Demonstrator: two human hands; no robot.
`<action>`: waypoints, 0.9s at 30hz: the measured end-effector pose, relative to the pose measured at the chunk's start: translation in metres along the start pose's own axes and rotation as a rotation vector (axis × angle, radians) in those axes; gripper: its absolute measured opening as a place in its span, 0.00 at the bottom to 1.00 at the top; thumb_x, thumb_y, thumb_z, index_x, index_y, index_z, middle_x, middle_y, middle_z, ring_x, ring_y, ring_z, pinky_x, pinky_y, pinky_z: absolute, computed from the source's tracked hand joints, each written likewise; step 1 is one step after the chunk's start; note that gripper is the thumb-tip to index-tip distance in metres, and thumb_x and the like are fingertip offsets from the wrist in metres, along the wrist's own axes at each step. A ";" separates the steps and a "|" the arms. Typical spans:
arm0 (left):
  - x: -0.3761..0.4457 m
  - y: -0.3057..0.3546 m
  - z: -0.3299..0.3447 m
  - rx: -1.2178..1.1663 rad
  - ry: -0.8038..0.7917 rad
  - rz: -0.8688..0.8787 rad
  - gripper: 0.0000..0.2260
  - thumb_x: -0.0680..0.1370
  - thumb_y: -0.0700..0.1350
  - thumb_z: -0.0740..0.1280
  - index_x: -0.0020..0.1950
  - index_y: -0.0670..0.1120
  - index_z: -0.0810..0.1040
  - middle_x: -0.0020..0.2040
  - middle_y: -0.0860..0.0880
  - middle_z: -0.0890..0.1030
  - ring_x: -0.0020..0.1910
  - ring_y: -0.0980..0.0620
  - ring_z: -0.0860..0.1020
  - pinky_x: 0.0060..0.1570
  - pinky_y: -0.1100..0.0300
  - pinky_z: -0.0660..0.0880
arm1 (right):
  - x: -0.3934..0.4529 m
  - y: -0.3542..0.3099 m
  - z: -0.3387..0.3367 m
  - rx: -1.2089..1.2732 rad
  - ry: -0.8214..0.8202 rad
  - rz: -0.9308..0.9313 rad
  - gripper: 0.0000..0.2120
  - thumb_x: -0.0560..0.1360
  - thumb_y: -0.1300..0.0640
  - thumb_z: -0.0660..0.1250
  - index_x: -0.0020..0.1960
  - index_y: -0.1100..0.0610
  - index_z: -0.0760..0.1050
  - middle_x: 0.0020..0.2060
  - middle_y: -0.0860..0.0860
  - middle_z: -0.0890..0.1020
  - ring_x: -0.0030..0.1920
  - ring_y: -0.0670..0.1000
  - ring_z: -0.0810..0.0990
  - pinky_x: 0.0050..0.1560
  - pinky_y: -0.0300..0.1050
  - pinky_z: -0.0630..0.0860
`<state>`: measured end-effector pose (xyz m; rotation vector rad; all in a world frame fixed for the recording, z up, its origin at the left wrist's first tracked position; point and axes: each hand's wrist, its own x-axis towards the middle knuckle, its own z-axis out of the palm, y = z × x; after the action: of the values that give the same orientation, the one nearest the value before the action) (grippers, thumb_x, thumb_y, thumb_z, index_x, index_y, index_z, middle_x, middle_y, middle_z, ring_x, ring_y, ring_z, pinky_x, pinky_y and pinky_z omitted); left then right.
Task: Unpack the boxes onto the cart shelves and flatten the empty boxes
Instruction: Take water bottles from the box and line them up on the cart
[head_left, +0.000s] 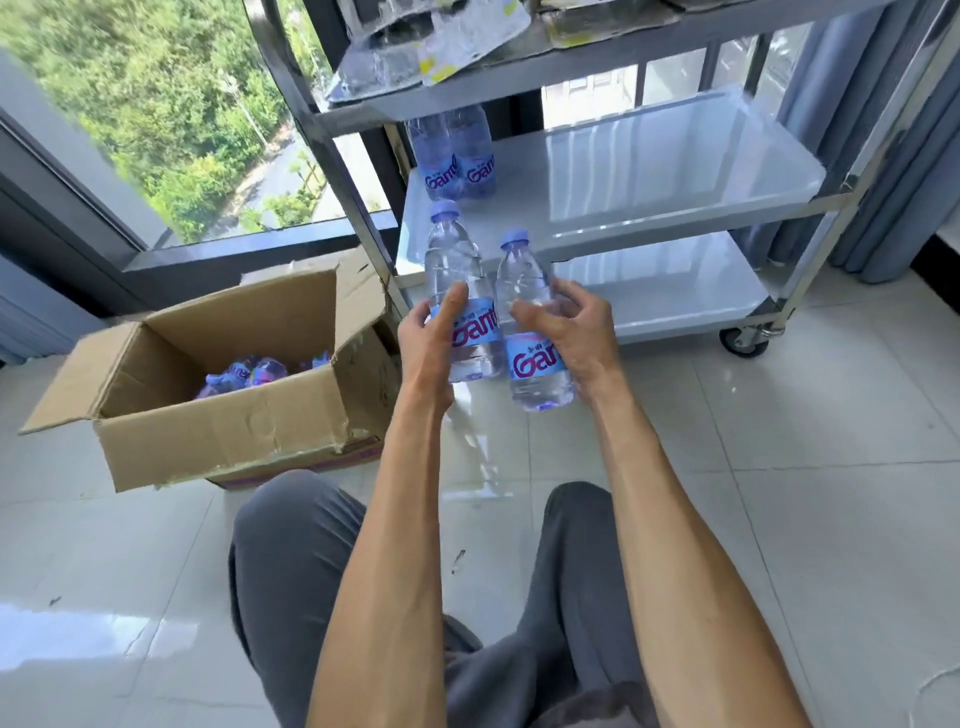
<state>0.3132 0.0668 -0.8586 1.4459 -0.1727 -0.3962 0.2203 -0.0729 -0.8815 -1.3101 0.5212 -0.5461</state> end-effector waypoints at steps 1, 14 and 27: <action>0.018 0.002 0.000 -0.022 0.018 0.006 0.20 0.70 0.55 0.75 0.53 0.42 0.79 0.47 0.39 0.83 0.46 0.40 0.82 0.54 0.38 0.78 | 0.016 -0.001 0.008 -0.055 0.011 -0.016 0.35 0.58 0.45 0.82 0.60 0.59 0.78 0.51 0.58 0.84 0.49 0.57 0.85 0.50 0.57 0.82; 0.217 0.026 0.012 0.166 0.111 0.241 0.08 0.74 0.49 0.75 0.47 0.48 0.80 0.42 0.51 0.84 0.39 0.57 0.84 0.39 0.63 0.79 | 0.181 -0.005 0.071 -0.281 0.134 -0.334 0.17 0.71 0.59 0.75 0.56 0.50 0.75 0.47 0.40 0.81 0.45 0.36 0.79 0.46 0.30 0.74; 0.280 0.028 0.034 0.208 0.277 0.303 0.14 0.73 0.45 0.75 0.57 0.43 0.81 0.49 0.47 0.84 0.49 0.49 0.83 0.54 0.50 0.80 | 0.266 -0.014 0.107 -0.269 0.322 -0.449 0.28 0.67 0.62 0.77 0.65 0.61 0.75 0.55 0.54 0.77 0.58 0.53 0.78 0.56 0.30 0.70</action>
<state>0.5644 -0.0649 -0.8611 1.6327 -0.2095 0.0727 0.4916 -0.1657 -0.8617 -1.6184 0.5803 -1.1009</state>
